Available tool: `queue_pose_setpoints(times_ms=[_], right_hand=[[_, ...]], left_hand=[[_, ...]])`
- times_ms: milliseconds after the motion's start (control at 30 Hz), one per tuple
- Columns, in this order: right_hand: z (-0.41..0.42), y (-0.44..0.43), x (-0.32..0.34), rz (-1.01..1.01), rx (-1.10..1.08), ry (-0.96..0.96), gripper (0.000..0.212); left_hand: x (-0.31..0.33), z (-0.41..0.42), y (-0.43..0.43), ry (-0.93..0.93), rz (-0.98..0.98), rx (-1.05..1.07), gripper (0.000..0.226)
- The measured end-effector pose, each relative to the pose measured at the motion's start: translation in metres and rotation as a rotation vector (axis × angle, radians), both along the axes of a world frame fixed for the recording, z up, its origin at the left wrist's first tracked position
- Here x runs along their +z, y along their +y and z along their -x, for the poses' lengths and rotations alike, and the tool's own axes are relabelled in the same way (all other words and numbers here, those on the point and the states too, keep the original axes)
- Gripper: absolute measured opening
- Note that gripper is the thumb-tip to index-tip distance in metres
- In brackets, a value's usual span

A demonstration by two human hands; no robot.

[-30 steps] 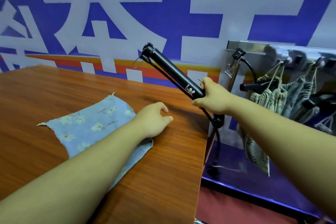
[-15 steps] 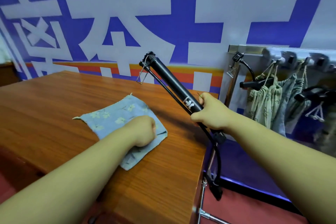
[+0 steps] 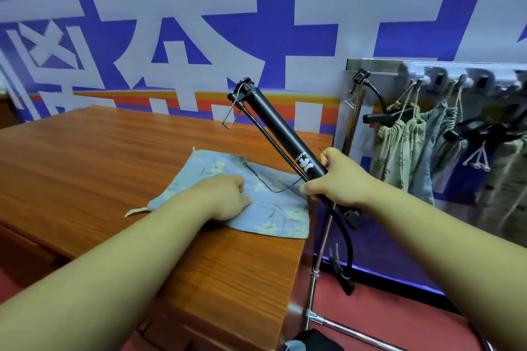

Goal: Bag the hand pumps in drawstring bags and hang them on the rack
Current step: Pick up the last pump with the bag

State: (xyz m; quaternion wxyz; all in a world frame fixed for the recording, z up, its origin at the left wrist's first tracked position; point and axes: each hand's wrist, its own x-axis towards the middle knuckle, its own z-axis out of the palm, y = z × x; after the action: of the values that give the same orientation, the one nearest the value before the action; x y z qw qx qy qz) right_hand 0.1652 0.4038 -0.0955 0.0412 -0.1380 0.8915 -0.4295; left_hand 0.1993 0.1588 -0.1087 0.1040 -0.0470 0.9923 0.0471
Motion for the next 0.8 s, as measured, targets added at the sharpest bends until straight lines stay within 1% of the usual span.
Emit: queue_pose_setpoints(times_ms=[67, 100, 167, 200, 233, 267, 367, 433, 533, 600, 700, 800], right_hand=[[0.0, 0.002, -0.001, -0.011, -0.016, 0.005, 0.062], [0.0, 0.004, -0.001, -0.001, -0.028, -0.001, 0.063], [0.0, 0.012, 0.0, 0.016, -0.059, 0.0, 0.062], [-0.001, 0.016, 0.002, 0.014, -0.077, 0.006, 0.061], [-0.002, 0.02, 0.003, 0.009, -0.09, 0.007, 0.061], [-0.003, 0.023, 0.004, 0.004, -0.097, 0.008, 0.061], [-0.007, 0.026, 0.002, -0.019, -0.095, -0.002, 0.061], [-0.009, 0.025, 0.0, -0.022, -0.076, -0.013, 0.061], [-0.015, 0.025, -0.003, -0.015, -0.06, -0.021, 0.061], [-0.018, 0.028, -0.005, 0.014, -0.058, -0.038, 0.061], [-0.023, 0.037, -0.008, 0.03, -0.08, -0.044, 0.061], [-0.031, 0.053, -0.01, 0.035, -0.115, -0.038, 0.06]], left_hand=[[0.003, 0.005, 0.019, 0.035, -0.006, -0.025, 0.046], [0.006, 0.006, 0.029, 0.091, -0.093, -0.043, 0.041], [0.01, 0.01, 0.04, 0.186, -0.425, -0.068, 0.017], [0.011, 0.013, 0.041, 0.225, -0.532, -0.092, 0.006], [0.012, 0.014, 0.036, 0.255, -0.559, -0.152, 0.004], [0.012, 0.014, 0.03, 0.237, -0.527, -0.223, 0.008], [0.001, 0.011, 0.007, 0.016, -0.384, -0.371, 0.015], [-0.005, 0.007, 0.002, -0.019, -0.369, -0.41, 0.021], [-0.007, 0.004, 0.012, 0.066, -0.273, -0.47, 0.025], [-0.008, 0.004, 0.021, 0.137, -0.196, -0.472, 0.024], [-0.014, 0.007, 0.036, 0.228, -0.12, -0.456, 0.015], [-0.018, 0.012, 0.052, 0.261, -0.084, -0.483, 0.009]])
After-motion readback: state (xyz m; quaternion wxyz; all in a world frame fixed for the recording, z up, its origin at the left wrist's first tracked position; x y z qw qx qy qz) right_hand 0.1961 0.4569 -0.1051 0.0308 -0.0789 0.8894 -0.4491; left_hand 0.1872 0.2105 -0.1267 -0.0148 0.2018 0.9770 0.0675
